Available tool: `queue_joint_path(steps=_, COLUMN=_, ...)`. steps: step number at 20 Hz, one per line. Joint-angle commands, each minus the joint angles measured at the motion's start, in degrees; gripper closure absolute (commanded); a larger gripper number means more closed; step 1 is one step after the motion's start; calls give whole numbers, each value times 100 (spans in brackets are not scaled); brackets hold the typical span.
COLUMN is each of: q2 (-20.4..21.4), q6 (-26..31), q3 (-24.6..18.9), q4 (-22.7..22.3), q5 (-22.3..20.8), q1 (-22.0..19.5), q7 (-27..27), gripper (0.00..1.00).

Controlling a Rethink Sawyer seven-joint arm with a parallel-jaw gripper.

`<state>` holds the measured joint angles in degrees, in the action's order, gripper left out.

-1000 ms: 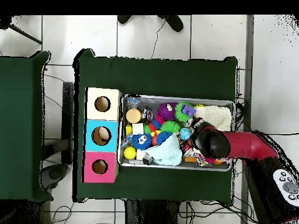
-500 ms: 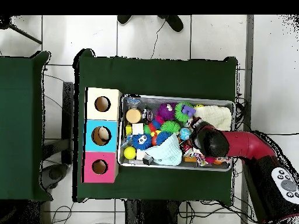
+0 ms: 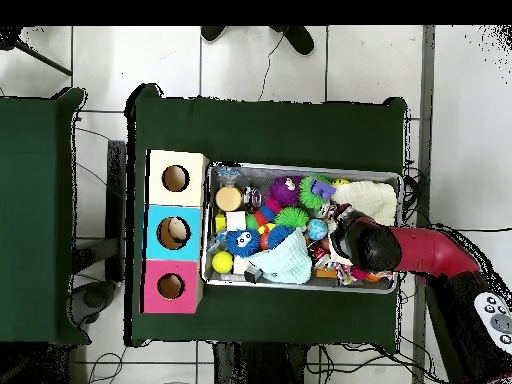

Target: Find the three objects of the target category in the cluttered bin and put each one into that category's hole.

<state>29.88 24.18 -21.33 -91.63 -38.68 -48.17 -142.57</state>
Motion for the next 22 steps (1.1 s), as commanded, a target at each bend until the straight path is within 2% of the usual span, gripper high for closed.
queue_joint_path(steps=1, q2=-260, q6=978, q3=-472, q4=240, q5=159, q1=-173, q7=1392, gripper=0)
queue_joint_path(steps=17, q2=-332, q6=1088, q3=-631, q4=342, q5=75, q1=-321, q7=1439, gripper=0)
queue_joint_path(steps=20, q2=-380, q6=946, q3=-630, q4=416, q5=-71, q1=-301, q7=1483, gripper=0)
queue_joint_path(steps=22, q2=-573, q6=773, q3=-563, q4=620, q5=-293, q1=-221, q7=1510, gripper=0)
